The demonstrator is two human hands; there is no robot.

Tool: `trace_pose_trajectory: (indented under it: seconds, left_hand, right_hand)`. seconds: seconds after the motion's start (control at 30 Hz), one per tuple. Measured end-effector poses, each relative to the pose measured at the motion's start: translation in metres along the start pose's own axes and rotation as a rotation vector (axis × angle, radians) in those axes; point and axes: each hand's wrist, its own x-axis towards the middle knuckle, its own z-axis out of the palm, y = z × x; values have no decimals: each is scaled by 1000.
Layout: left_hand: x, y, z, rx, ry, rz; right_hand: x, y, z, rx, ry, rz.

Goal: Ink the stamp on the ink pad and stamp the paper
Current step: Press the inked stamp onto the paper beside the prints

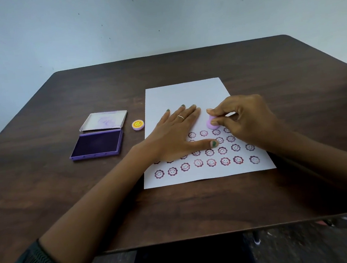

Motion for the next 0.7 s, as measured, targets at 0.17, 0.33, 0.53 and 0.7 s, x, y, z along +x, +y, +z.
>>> trace_pose_trajectory:
  seconds: [0.17,0.33,0.53,0.7]
  left_hand:
    - [1,0,0,-4,-3,-4]
    - [1,-1,1,1,2,2]
    - [2,-4,3,-1,12,13]
    - [2,-4,2,3,11,13]
  right_hand:
    - [1,1,-1,16,-12,17]
    - [2,4,-1,72,1,91]
    - [-1,-1,1,-19,-8,11]
    - [-1,-2,0,10,10,53]
